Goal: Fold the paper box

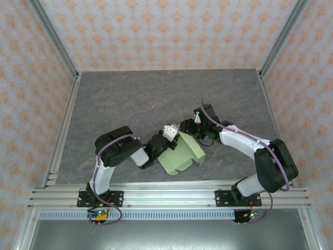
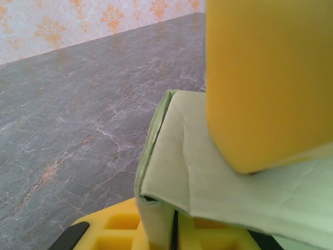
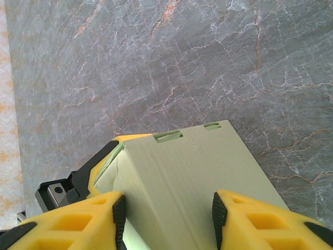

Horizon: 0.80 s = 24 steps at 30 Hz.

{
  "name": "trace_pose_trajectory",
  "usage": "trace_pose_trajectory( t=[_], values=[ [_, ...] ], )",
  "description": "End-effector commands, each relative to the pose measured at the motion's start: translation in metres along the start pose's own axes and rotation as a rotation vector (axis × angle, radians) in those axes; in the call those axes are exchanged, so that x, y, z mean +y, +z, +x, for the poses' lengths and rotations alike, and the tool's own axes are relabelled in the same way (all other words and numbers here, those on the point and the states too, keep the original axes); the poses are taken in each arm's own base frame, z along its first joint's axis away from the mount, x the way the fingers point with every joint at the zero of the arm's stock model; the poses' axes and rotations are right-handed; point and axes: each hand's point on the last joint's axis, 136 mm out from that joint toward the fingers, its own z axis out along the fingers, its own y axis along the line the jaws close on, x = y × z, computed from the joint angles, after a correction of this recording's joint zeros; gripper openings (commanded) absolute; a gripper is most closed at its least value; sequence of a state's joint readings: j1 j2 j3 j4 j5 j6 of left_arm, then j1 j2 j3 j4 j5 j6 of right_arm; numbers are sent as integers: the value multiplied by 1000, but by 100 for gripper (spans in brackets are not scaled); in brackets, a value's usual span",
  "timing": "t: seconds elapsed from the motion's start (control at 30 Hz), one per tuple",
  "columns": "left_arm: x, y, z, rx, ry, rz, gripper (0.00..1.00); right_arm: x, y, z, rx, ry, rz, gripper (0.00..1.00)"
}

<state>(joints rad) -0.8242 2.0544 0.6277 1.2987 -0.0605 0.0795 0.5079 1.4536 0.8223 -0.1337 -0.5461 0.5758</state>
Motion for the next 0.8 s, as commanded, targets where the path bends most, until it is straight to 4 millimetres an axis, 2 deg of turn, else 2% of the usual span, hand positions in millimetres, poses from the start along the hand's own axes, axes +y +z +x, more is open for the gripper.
trace_pose_trajectory(
  t=[0.0, 0.2, 0.37, 0.63, 0.77],
  values=[
    [5, 6, 13, 36, 15, -21, 9, 6, 4, 28, 101, 15, -31, 48],
    [10, 7, 16, 51, 18, -54, 3, 14, 1, 29, 99, 31, -69, 49],
    [20, 2, 11, 46, -3, -109, 0, 12, -12, 22, 37, -21, -38, 59],
    [39, -14, 6, 51, -31, -191, 0, 19, -56, -5, -157, -176, -20, 67],
    [53, -22, 5, 51, -91, -232, 0, 20, -85, -11, -241, -279, 6, 69]
  ],
)
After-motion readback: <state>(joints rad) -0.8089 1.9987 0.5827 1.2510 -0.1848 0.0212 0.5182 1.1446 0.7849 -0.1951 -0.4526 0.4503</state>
